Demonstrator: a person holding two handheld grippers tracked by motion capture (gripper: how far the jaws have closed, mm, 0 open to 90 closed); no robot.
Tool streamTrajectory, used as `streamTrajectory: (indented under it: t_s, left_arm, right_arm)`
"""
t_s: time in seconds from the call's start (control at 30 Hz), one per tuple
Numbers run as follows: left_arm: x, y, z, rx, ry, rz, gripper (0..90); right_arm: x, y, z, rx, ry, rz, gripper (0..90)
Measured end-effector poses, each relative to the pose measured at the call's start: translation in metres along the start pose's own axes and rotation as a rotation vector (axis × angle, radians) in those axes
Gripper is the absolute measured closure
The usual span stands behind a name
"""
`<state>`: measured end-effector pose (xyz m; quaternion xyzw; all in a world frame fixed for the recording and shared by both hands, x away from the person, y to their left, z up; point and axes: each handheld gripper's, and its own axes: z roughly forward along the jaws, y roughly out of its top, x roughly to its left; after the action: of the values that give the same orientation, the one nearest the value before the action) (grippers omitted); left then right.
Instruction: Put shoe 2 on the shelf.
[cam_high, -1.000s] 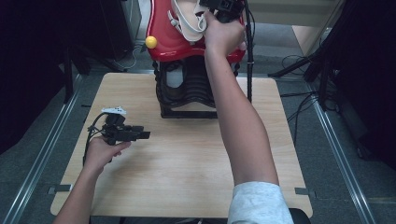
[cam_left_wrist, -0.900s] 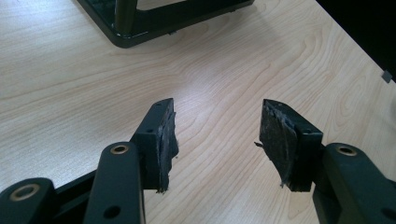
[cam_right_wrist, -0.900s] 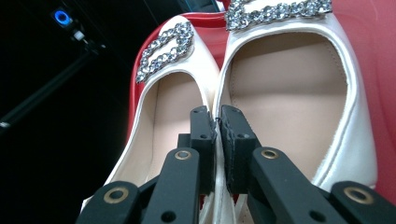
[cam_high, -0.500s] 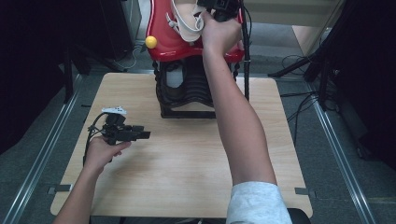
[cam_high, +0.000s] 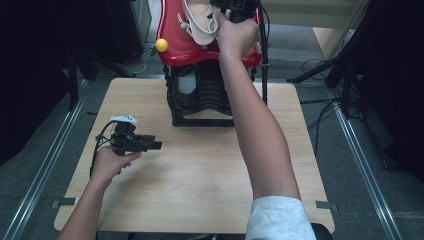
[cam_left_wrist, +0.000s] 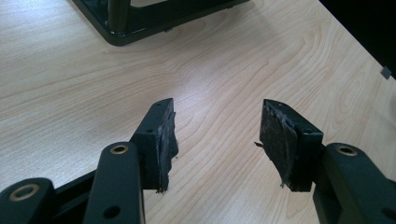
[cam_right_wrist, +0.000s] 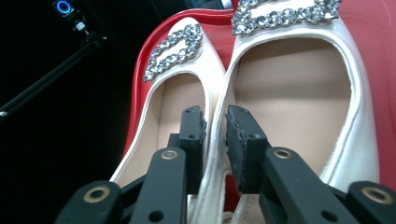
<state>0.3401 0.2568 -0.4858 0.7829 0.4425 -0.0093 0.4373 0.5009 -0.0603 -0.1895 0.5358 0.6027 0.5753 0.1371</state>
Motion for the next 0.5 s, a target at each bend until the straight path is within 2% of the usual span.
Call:
streamTrajectory:
  t_s: [0.17, 0.33, 0.5]
  left_arm:
    - [0.000, 0.000, 0.000, -0.001, 0.000, -0.003, 45.8]
    - [-0.001, 0.000, 0.001, 0.000, 0.002, 0.001, 45.7]
    - [-0.001, 0.000, 0.001, 0.006, 0.006, 0.008, 45.4]
  right_arm:
    - [-0.001, 0.001, -0.002, 0.005, 0.025, -0.023, 73.2]
    - [-0.004, 0.005, -0.007, 0.019, 0.068, 0.003, 69.5]
    - [-0.002, 0.010, -0.014, 0.005, 0.073, -0.044, 64.7]
